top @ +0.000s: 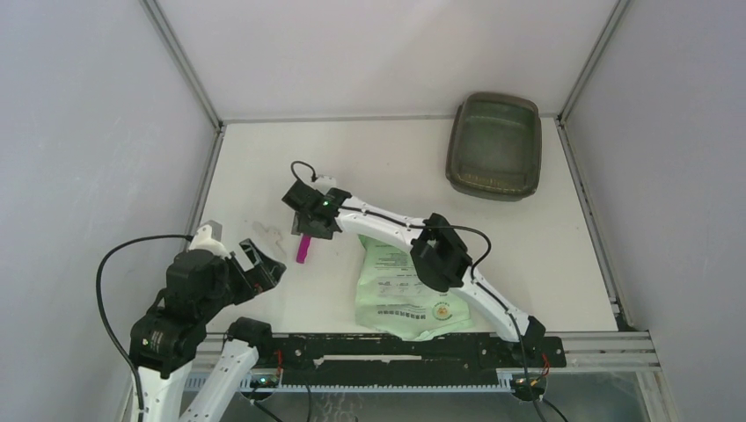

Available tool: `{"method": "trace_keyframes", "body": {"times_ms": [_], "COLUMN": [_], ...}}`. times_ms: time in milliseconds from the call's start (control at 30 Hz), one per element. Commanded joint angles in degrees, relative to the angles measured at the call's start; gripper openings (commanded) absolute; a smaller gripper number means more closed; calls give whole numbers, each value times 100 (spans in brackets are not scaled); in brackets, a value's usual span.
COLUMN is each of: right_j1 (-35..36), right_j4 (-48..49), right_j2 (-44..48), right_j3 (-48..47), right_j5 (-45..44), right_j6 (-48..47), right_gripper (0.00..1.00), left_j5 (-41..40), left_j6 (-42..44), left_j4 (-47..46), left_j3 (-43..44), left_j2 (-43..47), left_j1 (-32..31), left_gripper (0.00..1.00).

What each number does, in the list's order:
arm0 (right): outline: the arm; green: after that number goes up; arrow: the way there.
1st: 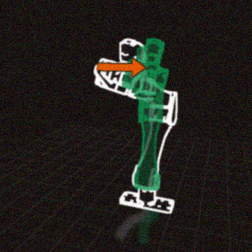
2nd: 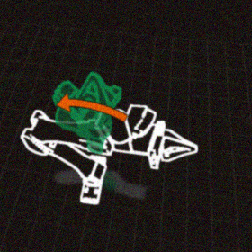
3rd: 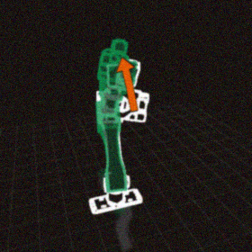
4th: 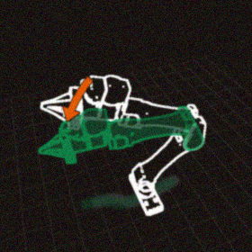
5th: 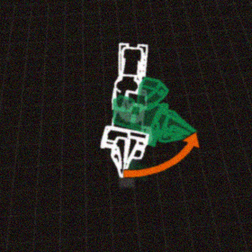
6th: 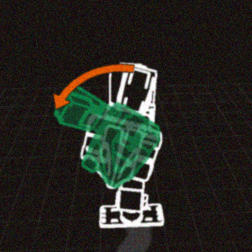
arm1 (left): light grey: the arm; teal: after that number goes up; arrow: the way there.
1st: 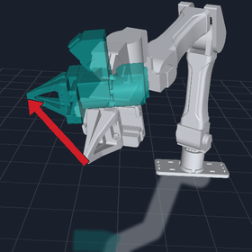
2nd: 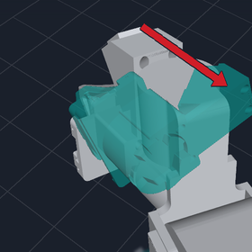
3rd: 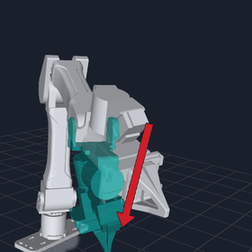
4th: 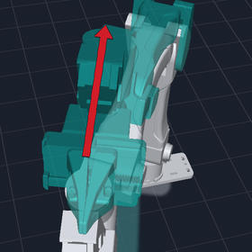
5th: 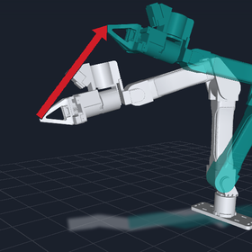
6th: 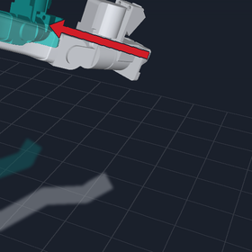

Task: Fill the litter box with clean litter
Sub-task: Pick up the spatula from the center of the board.

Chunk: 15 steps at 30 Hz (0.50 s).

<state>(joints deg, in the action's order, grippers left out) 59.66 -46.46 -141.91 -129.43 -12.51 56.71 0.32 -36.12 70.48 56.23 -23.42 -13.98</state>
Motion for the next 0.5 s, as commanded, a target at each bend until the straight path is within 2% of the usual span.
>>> {"method": "trace_keyframes", "body": {"times_ms": [0,167,267,400,467], "right_j1": [113,131,112,30,-21], "right_j4": [7,-378,-462,-516,-483], "right_j2": [-257,-557,-644,-647,-648], "right_j3": [-565,-620,-619,-607,-525], "right_j5": [-328,-583,-583,-538,-400], "right_j6": [349,714,873,875,835], "right_gripper": [63,62,58,46,34], "left_j5": [123,50,30,41,22], "left_j6": [-88,-76,-71,-80,-84], "left_j4": [-26,89,119,100,84], "left_j3": [62,95,66,-2,-19], "left_j2": [155,184,214,221,222], "left_j1": [-38,-59,-91,-92,-96], "left_gripper": [100,100,100,100,100]}}
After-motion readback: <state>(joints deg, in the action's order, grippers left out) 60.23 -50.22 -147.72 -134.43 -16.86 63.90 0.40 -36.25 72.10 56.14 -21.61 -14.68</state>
